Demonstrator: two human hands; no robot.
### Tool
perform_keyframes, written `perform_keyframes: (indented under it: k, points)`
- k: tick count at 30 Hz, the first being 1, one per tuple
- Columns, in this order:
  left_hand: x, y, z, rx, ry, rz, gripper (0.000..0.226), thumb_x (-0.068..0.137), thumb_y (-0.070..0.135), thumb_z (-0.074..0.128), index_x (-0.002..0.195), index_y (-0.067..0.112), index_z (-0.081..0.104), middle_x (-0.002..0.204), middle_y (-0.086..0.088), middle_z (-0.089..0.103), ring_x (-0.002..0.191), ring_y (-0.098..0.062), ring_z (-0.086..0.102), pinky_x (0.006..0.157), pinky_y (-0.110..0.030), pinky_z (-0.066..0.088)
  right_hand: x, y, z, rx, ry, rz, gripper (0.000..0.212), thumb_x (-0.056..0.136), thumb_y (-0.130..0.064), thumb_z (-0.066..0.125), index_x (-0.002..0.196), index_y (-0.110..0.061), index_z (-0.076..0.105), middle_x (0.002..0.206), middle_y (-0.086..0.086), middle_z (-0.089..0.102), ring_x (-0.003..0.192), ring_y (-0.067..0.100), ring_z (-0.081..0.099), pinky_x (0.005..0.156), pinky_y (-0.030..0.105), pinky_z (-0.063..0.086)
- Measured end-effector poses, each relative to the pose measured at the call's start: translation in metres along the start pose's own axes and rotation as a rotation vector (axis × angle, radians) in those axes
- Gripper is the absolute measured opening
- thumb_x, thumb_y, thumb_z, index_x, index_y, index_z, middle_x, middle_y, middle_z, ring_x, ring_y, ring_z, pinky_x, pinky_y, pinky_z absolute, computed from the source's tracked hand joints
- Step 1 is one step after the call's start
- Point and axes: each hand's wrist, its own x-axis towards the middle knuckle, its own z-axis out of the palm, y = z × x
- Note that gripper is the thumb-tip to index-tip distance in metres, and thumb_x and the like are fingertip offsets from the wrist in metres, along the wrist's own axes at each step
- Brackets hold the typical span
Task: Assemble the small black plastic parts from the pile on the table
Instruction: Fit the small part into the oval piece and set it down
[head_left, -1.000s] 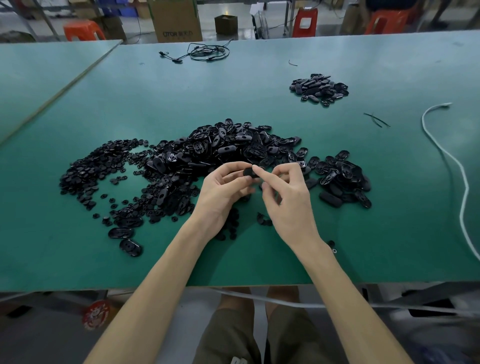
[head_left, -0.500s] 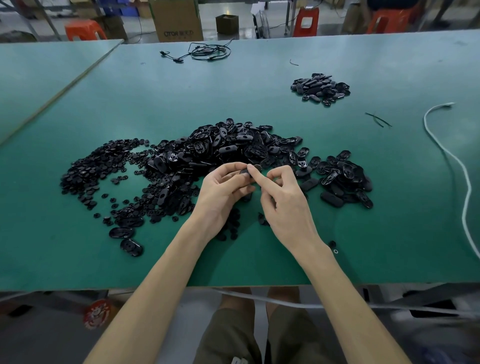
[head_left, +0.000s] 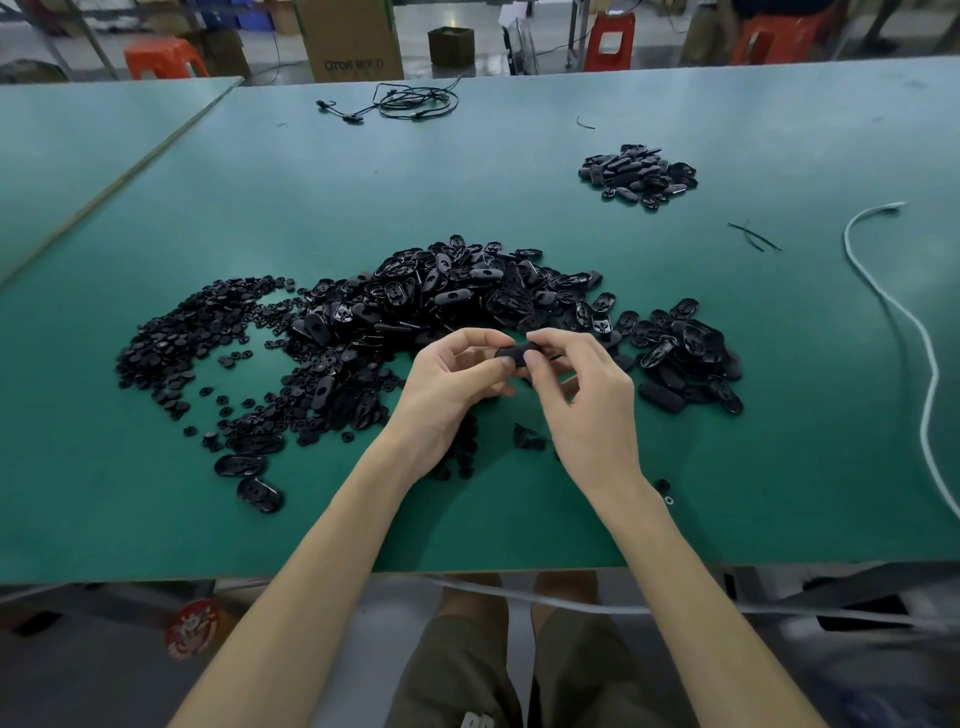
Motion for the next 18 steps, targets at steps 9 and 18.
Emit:
perform_keyframes:
  k: [9,18]
  points:
    - [0.0008,-0.0050,-0.0009,0.178,-0.009,0.066,0.011,0.094,0.000,0.072,0.104,0.004,0.069,0.086,-0.002,0.075,0.073,-0.012,0.067,0.076,-0.026,0.057,-0.0003,-0.0024,0.0004,0.032,-0.002,0.042,0.014,0.095,-0.010,0.072,0.104,-0.020,0.071,0.098,-0.008,0.067,0.085,0.002,0.063,0.071,0.007,0.046]
    - [-0.0014,-0.0049,0.0013,0.219,-0.034,0.090,0.014,0.092,0.003,0.075,0.105,0.002,0.070,0.092,-0.008,0.076,0.076,-0.012,0.068,0.073,-0.025,0.058,-0.0005,-0.0053,-0.0043,0.030,0.019,-0.024,0.016,0.096,-0.005,0.071,0.105,-0.015,0.079,0.096,-0.005,0.069,0.082,0.009,0.065,0.072,0.012,0.050]
